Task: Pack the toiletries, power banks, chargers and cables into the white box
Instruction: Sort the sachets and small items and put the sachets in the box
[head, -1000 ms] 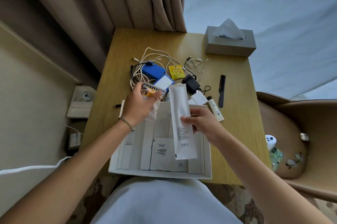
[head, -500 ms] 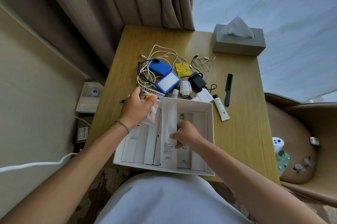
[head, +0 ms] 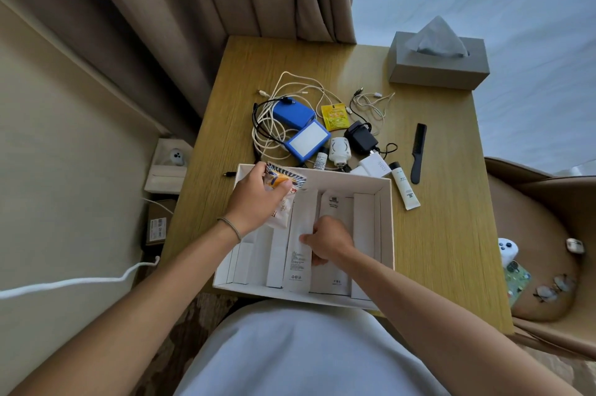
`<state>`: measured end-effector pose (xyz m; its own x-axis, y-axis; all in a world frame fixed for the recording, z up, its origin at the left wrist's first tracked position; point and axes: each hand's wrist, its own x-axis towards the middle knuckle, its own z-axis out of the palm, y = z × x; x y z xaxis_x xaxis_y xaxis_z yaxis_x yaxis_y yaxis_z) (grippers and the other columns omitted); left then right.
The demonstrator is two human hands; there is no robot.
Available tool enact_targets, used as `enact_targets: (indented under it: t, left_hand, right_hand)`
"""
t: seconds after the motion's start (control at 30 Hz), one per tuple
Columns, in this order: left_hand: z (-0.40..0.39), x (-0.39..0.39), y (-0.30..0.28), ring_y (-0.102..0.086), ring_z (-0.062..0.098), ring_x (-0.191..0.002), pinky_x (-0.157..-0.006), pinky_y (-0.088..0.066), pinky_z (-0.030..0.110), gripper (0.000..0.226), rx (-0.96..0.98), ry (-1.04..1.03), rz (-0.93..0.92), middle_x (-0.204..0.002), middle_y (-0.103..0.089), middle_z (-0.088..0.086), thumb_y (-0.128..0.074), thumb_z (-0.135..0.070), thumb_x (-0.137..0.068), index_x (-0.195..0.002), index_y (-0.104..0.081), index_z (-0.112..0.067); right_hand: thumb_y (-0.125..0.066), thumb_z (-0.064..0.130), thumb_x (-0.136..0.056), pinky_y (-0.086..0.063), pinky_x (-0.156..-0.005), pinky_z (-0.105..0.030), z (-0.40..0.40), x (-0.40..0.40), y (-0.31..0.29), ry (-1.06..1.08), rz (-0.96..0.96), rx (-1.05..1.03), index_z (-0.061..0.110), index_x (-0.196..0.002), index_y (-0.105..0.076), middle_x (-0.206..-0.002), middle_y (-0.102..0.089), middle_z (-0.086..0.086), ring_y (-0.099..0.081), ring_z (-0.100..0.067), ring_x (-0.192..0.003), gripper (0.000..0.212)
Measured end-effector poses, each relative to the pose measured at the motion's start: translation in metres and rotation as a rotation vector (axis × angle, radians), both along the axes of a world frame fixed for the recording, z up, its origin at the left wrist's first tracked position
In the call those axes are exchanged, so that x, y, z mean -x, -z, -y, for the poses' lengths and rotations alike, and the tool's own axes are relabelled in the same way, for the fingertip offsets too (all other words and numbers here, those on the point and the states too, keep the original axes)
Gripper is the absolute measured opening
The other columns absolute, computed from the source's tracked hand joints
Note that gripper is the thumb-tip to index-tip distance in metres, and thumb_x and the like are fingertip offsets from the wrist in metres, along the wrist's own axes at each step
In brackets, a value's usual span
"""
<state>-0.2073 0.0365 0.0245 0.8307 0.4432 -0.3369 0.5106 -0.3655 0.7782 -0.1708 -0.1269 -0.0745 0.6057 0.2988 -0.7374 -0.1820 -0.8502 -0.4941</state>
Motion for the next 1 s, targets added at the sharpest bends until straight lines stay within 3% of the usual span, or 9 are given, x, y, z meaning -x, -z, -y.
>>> enact_targets:
  t: [0.07,0.17,0.23,0.37,0.5,0.6,0.77,0.93,1.0]
  left_hand:
    - [0.001,0.0,0.004,-0.068,0.024,-0.093,-0.084,-0.056,0.046,0.024,-0.014,0.008,-0.012,-0.099,-0.071,0.003,-0.067,-0.03,-0.092,-0.101,-0.058,-0.009]
    - [0.003,0.0,0.009,-0.068,0.02,-0.096,-0.087,-0.056,0.044,0.02,0.032,0.021,-0.04,-0.102,-0.072,-0.001,-0.066,-0.026,-0.092,-0.106,-0.06,-0.014]
    - [0.005,0.0,0.013,-0.067,0.019,-0.097,-0.089,-0.055,0.043,0.019,0.109,0.013,-0.067,-0.103,-0.072,-0.002,-0.064,-0.021,-0.091,-0.109,-0.061,-0.018]
    - [0.011,-0.004,0.022,-0.067,0.02,-0.1,-0.084,-0.055,0.037,0.032,0.248,-0.017,-0.153,-0.107,-0.07,0.0,-0.061,-0.01,-0.087,-0.118,-0.057,-0.019]
    - [0.023,-0.008,0.037,-0.065,0.017,-0.1,-0.079,-0.055,0.032,0.047,0.294,0.028,-0.212,-0.111,-0.068,-0.001,-0.062,-0.003,-0.083,-0.124,-0.052,-0.023]
    - [0.037,-0.012,0.052,-0.064,0.018,-0.102,-0.074,-0.054,0.027,0.05,0.318,0.04,-0.23,-0.113,-0.066,-0.003,-0.061,0.002,-0.083,-0.123,-0.05,-0.026]
    - [0.055,-0.023,0.076,-0.065,0.021,-0.102,-0.091,-0.054,0.036,0.039,0.245,-0.002,-0.237,-0.108,-0.07,0.002,-0.073,-0.006,-0.079,-0.114,-0.061,-0.018]
    - [0.068,-0.033,0.091,-0.067,0.02,-0.095,-0.081,-0.052,0.03,0.023,0.203,-0.015,-0.229,-0.098,-0.073,0.001,-0.075,-0.015,-0.079,-0.099,-0.067,-0.023]
    - [0.071,-0.035,0.094,-0.067,0.02,-0.095,-0.085,-0.054,0.033,0.022,0.174,0.002,-0.242,-0.097,-0.073,-0.001,-0.078,-0.018,-0.077,-0.097,-0.07,-0.023]
  right_hand:
    - [-0.066,0.039,-0.092,-0.053,-0.05,-0.026,0.001,0.0,0.0,-0.147,0.143,0.107,0.017,-0.073,-0.067,-0.058,-0.071,0.001,-0.069,-0.013,-0.048,0.03]
    - [-0.062,0.049,-0.091,-0.05,-0.061,-0.03,0.001,0.0,-0.002,-0.297,0.282,0.216,0.017,-0.076,-0.064,-0.072,-0.072,-0.002,-0.069,-0.021,-0.07,0.036]
    - [-0.062,0.043,-0.091,-0.05,-0.063,-0.03,0.003,0.0,-0.008,-0.323,0.279,0.218,0.018,-0.076,-0.062,-0.077,-0.071,-0.002,-0.068,-0.024,-0.074,0.029]
    - [-0.054,0.014,-0.085,-0.042,-0.052,-0.027,0.013,-0.006,-0.033,-0.345,0.309,0.208,0.015,-0.067,-0.055,-0.067,-0.059,-0.003,-0.061,-0.025,-0.065,0.018]
    - [-0.053,0.015,-0.082,-0.048,-0.052,-0.028,0.026,-0.022,-0.071,-0.312,0.471,0.184,0.015,-0.06,-0.049,-0.063,-0.058,-0.002,-0.061,-0.025,-0.06,0.023]
    - [-0.054,0.02,-0.086,-0.047,-0.048,-0.027,0.036,-0.033,-0.092,-0.267,0.55,0.166,0.012,-0.066,-0.058,-0.065,-0.063,-0.001,-0.059,-0.024,-0.057,0.022]
    - [-0.053,0.021,-0.088,-0.061,-0.062,-0.04,0.052,-0.045,-0.108,-0.182,0.548,0.159,0.013,-0.086,-0.073,-0.083,-0.073,-0.003,-0.067,-0.026,-0.069,0.021]
    - [-0.051,0.019,-0.089,-0.059,-0.062,-0.036,0.064,-0.045,-0.107,-0.105,0.507,0.138,0.015,-0.091,-0.074,-0.084,-0.072,-0.003,-0.066,-0.024,-0.074,0.023]
    - [-0.051,0.02,-0.089,-0.059,-0.062,-0.037,0.065,-0.044,-0.107,-0.078,0.505,0.123,0.016,-0.09,-0.073,-0.085,-0.072,-0.002,-0.066,-0.024,-0.074,0.023]
